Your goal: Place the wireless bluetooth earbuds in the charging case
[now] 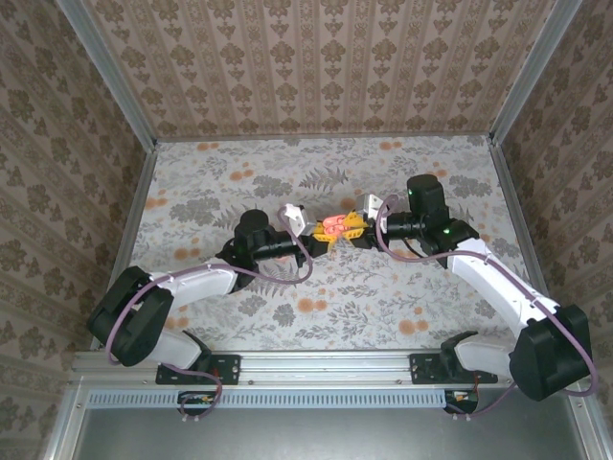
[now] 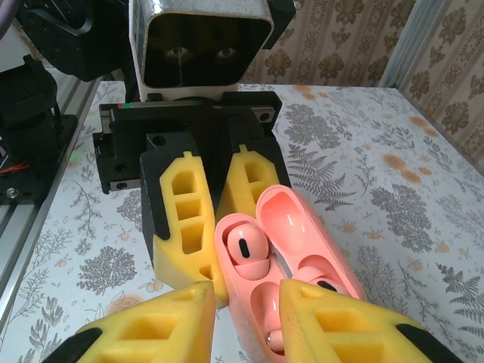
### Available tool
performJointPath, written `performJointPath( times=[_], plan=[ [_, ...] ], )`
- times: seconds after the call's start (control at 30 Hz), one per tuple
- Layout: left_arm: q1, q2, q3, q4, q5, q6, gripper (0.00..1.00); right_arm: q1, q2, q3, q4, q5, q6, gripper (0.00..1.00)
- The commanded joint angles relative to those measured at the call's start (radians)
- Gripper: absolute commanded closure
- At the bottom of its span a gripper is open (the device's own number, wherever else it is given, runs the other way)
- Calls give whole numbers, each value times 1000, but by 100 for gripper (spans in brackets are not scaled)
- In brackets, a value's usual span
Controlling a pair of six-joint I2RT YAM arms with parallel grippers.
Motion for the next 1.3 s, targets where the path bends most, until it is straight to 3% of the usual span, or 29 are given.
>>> performJointPath(
  times=[0.0, 0.8, 1.27],
  plan=[
    [-2, -20, 28, 27, 30, 25, 84, 0, -22, -18, -30, 14, -14, 71],
    [1, -17, 21, 66, 19, 2, 84, -2, -47, -10, -133, -15, -71, 72],
    [3, -20, 15, 72, 47, 3, 84, -37, -174, -45, -118, 27, -61, 68]
  ],
)
